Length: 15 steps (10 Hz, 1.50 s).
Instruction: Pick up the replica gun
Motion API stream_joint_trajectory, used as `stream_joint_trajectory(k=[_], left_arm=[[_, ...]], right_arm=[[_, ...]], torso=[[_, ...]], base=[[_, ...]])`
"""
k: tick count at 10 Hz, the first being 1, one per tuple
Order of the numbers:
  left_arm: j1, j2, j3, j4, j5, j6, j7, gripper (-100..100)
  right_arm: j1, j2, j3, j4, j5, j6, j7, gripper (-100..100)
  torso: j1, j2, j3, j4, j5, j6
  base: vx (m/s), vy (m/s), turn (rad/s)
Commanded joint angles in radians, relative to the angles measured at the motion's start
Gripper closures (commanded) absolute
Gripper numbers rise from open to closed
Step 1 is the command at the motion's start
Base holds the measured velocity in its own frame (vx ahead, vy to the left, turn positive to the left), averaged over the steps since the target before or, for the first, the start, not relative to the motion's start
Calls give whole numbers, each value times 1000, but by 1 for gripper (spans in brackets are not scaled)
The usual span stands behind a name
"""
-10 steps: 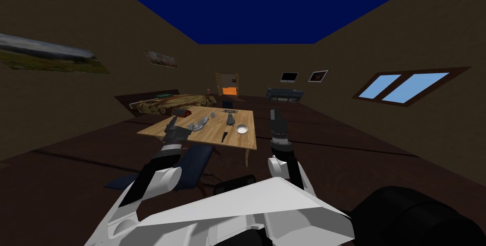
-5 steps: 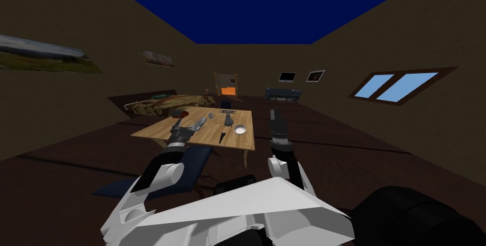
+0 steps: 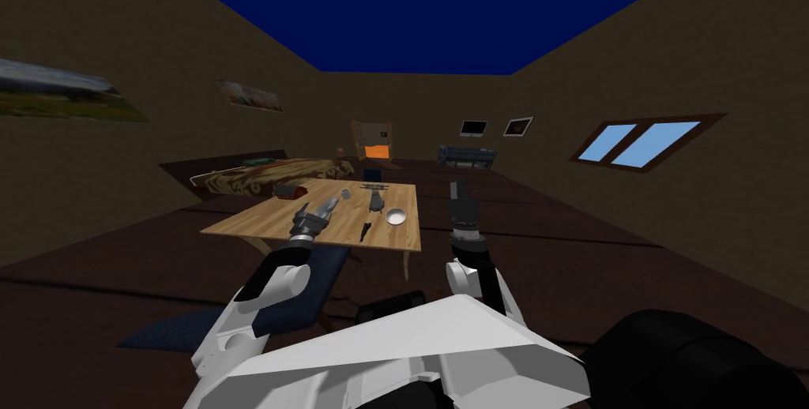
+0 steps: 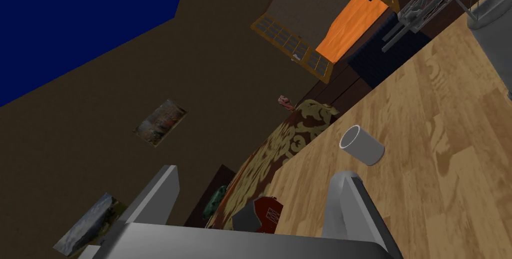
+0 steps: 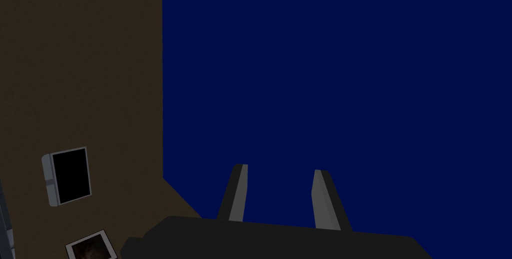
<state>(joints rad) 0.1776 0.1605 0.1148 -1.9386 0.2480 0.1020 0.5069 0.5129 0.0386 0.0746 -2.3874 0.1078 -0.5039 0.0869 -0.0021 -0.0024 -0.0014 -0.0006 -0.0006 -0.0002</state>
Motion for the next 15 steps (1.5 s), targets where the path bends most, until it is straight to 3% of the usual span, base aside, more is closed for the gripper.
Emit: stream_joint_trajectory(k=[1,4,5,6,7,11,12,14,15], left_arm=[[-19,-1,8,40,18,50,40,-100],[-52,-7,19,111,46,146,110,-100],[-52,-7,19,115,46,152,110,-100],[-68,-10,24,153,59,185,145,-100],[-68,-10,24,153,59,197,145,-100],[-108,-19,37,267,96,321,249,-100],[-108,-19,37,267,96,326,249,-100],[-130,-27,44,339,117,390,313,-100],[-130,-27,44,339,117,405,314,-100]], right_arm=[[0,0,0,0,0,0,0,0],[0,0,0,0,0,0,0,0],[0,0,0,0,0,0,0,0],[0,0,0,0,0,0,0,0],[0,0,0,0,0,0,0,0],[0,0,0,0,0,0,0,0],[0,0,0,0,0,0,0,0],[0,0,0,0,0,0,0,0],[0,0,0,0,0,0,0,0]], torso=[[0,0,0,0,0,0],[0,0,0,0,0,0],[1,0,0,0,0,0],[1,1,0,0,0,0],[1,0,0,0,0,0],[1,0,0,0,0,0],[1,0,0,0,0,0],[2,0,0,0,0,0],[2,0,0,0,0,0]], base=[[35,-28,-79],[32,-27,-82],[25,-13,-57],[37,-16,-80],[33,-13,-52],[38,-18,-101],[30,-5,-52],[41,0,-129],[37,4,-47]])
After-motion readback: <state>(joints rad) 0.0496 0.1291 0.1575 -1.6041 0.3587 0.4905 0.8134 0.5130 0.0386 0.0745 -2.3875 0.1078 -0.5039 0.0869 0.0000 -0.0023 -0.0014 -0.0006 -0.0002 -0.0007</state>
